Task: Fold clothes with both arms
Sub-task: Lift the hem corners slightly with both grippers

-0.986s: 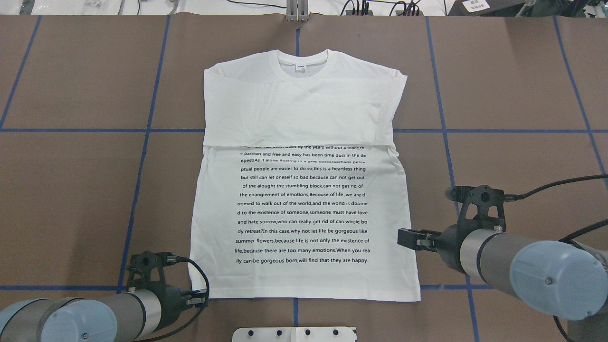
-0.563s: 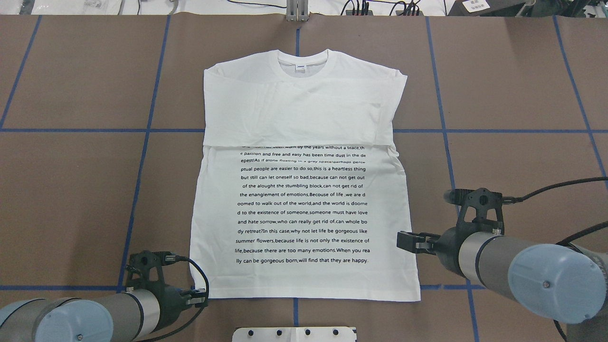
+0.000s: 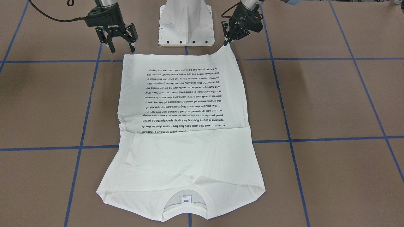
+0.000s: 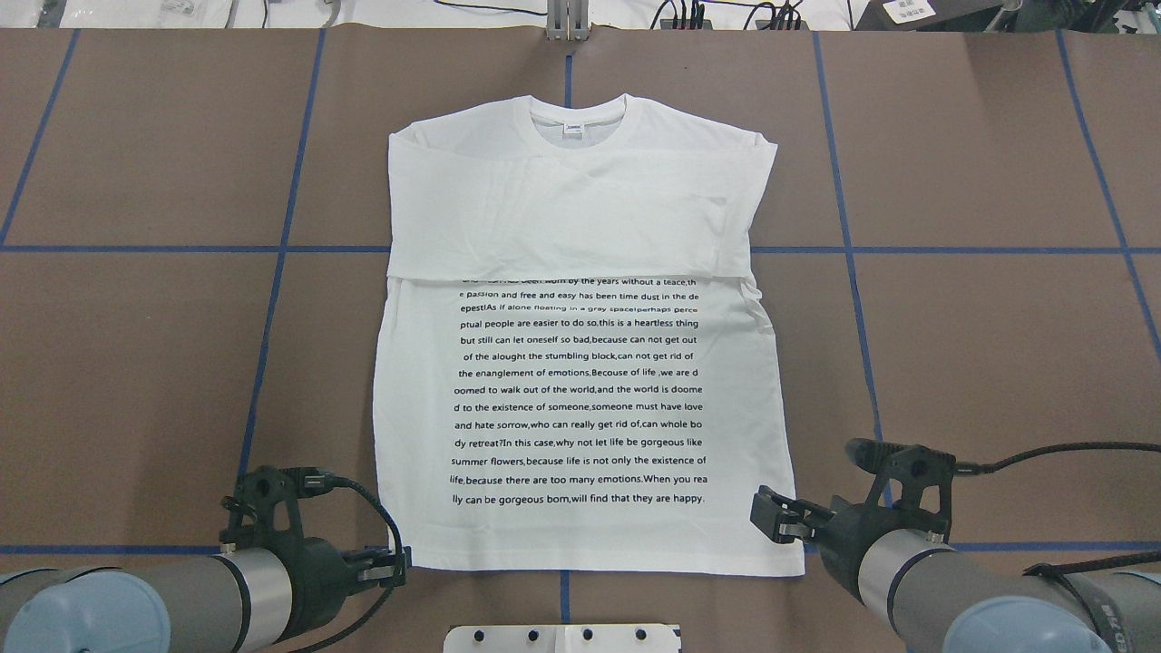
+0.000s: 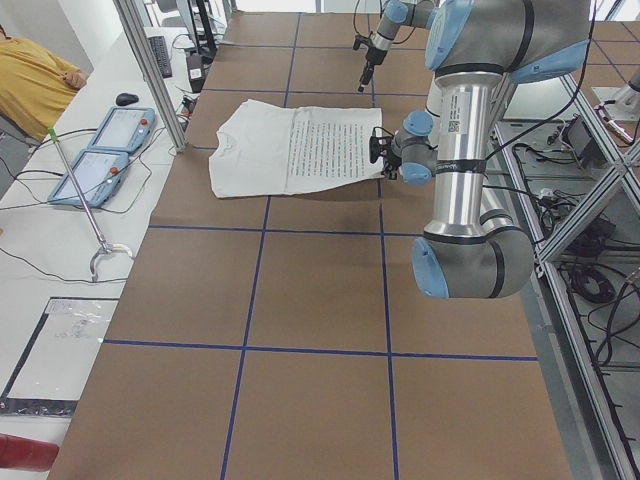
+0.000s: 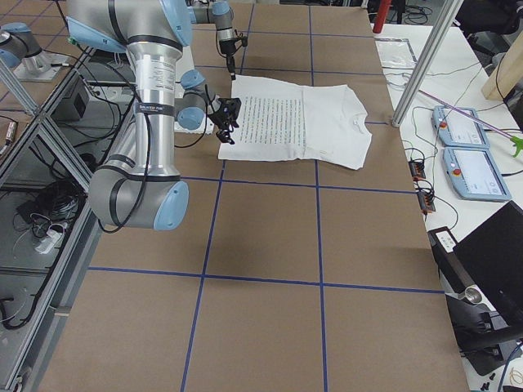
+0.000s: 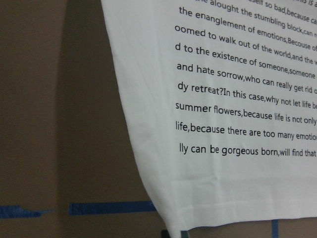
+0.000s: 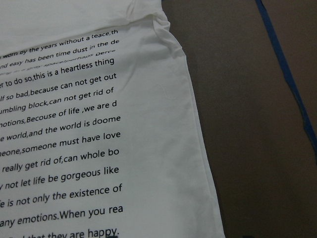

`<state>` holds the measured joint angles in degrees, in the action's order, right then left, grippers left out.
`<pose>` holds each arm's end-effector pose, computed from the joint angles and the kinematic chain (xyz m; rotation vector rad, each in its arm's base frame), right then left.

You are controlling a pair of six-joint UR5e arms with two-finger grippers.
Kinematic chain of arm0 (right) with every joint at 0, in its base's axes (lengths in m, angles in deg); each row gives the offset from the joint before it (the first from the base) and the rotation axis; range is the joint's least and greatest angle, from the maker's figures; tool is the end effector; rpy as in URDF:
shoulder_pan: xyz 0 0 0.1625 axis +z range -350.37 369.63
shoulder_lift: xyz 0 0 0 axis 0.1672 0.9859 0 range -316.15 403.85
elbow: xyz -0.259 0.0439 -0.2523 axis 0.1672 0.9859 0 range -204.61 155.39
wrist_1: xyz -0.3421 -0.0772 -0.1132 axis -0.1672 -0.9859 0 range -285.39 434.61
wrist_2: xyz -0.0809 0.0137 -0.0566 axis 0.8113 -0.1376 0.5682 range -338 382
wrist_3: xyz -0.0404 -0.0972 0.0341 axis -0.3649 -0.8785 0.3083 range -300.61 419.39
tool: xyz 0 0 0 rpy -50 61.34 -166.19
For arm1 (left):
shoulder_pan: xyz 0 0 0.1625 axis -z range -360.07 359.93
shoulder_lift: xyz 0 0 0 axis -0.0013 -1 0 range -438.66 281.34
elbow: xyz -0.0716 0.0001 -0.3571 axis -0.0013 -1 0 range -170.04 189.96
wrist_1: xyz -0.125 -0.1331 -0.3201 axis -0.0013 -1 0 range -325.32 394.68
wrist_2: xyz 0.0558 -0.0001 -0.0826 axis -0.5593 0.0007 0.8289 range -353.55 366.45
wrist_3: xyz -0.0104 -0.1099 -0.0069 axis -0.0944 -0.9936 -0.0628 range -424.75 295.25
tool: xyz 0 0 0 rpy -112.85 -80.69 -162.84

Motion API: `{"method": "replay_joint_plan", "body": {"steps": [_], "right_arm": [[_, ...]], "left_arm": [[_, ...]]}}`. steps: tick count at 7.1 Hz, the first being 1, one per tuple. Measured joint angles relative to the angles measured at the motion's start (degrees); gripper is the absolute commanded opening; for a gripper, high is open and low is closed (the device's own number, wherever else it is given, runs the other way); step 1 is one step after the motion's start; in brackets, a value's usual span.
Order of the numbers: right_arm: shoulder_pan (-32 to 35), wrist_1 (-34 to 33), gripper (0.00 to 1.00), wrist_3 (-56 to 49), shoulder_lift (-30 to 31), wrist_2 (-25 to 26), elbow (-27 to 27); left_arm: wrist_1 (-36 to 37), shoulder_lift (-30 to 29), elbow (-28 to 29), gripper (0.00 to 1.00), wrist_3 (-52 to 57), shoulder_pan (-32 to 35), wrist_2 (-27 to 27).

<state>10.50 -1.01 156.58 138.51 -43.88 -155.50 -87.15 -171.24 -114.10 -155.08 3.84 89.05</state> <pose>-0.3861 -0.1845 0.3096 0.3456 -0.8928 0.3156 0.4196 -0.1765 0.2688 0.1509 1.1901 -0.1422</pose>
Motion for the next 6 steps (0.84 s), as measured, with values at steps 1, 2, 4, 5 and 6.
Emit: {"method": "replay_joint_plan", "body": {"steps": [1, 2, 4, 5, 6], "right_arm": [[-1.4, 0.2, 0.79, 1.1, 0.3, 1.9, 1.6], [-2.3, 0.3, 0.79, 2.0, 0.4, 2.8, 2.7], [-3.8, 0.3, 0.76, 3.1, 0.1, 3.8, 4.3], [-5.1, 0.3, 0.74, 3.4, -0.1, 5.2, 5.1], [-6.3, 0.3, 0.72, 3.6, -0.2, 6.9, 6.0]], "left_arm": [[0.0, -0.2, -0.2, 0.00, -0.2, 0.0, 0.0], [0.0, -0.3, -0.3, 0.00, -0.3, 0.0, 0.0], [-0.1, -0.3, -0.4, 0.00, -0.7, 0.0, 0.0], [-0.1, -0.2, -0.4, 0.00, -1.4, 0.0, 0.0], [-0.2, -0.2, -0.4, 0.00, -2.0, 0.0, 0.0]]}}
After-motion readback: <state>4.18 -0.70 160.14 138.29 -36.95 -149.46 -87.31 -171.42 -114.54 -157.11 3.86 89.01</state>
